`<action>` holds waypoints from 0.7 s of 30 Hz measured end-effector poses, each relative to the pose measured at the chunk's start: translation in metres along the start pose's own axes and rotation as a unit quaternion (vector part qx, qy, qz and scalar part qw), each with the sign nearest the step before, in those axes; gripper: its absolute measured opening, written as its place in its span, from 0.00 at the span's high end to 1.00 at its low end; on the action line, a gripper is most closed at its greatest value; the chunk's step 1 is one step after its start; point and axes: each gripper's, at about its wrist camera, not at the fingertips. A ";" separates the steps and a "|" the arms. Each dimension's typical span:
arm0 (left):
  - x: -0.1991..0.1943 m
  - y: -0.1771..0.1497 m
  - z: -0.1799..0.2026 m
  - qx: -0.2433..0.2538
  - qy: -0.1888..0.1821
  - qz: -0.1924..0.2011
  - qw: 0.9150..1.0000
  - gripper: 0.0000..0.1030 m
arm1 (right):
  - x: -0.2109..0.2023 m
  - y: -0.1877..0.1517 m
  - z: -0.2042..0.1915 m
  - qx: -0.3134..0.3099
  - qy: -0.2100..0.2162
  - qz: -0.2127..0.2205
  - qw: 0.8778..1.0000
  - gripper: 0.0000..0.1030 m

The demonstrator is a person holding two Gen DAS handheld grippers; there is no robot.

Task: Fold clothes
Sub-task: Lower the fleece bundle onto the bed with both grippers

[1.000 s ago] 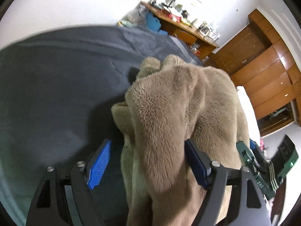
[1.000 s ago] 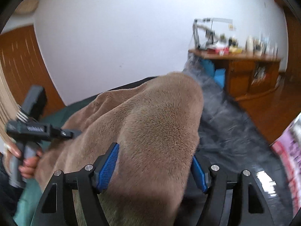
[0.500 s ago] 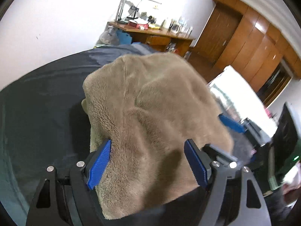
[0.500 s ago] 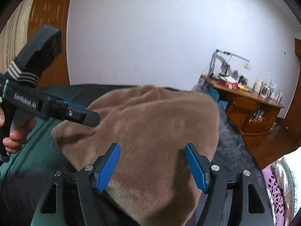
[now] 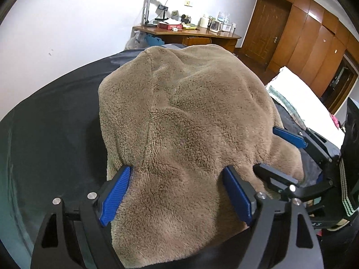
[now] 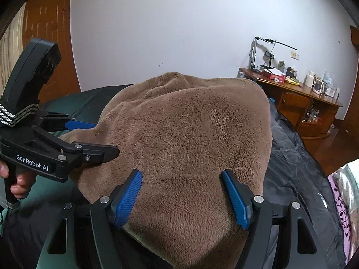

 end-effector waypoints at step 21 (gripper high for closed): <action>-0.034 -0.041 -0.013 -0.060 0.042 -0.003 0.997 0.01 | -0.027 -0.004 -0.018 -0.010 -0.056 0.013 0.998 0.25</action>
Point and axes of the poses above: each gripper's, at about its wrist camera, not at the fingertips, and x roughly the way its jaws point, z to its right, y to its top, and after that the axes turned 10 degrees about y, right-handed
